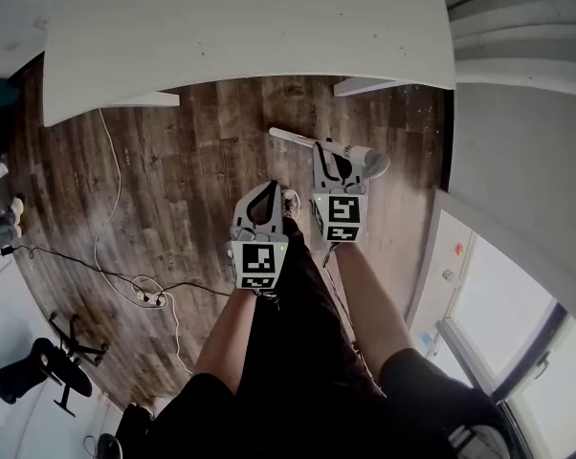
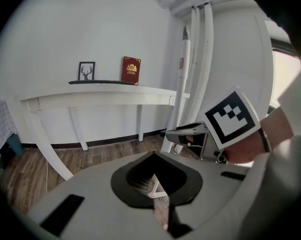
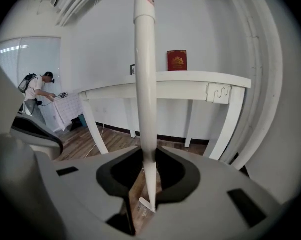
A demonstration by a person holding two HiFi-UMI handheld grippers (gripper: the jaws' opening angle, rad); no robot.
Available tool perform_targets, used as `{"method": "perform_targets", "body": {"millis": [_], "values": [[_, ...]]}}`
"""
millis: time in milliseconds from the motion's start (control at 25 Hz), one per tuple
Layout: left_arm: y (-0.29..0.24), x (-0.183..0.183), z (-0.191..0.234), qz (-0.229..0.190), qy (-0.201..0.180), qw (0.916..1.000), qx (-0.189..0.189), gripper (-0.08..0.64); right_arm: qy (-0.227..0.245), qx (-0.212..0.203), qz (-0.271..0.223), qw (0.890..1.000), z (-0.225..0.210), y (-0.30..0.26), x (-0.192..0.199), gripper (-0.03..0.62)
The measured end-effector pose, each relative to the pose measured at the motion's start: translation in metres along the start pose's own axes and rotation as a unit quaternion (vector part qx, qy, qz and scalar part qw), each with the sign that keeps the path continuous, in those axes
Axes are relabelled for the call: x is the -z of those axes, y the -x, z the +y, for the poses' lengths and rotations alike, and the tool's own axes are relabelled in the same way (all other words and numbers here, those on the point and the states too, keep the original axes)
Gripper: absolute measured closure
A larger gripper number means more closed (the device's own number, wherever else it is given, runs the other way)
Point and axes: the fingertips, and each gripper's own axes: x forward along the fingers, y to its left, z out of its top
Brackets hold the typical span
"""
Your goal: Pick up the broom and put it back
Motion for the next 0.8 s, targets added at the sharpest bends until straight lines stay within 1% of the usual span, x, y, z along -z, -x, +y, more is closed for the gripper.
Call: {"method": "perform_targets", "body": {"millis": [320,520,800], "values": [[-0.019,0.001,0.005,0.006,0.006,0.9999,-0.006,0.560,0.007,0.004,-0.034,0.999,-0.023,-0.041,-0.025,0.492],[-0.030,-0.009,0.011,0.003,0.002,1.0000,-0.007,0.560,0.004,0.012,-0.040,0.999,-0.039,-0.060,-0.033,0.492],[-0.034,-0.027,0.014,-0.009,0.007,0.9998,-0.015,0.560,0.014,0.005,-0.047,0.999,-0.051,-0.076,-0.039,0.492]]}}
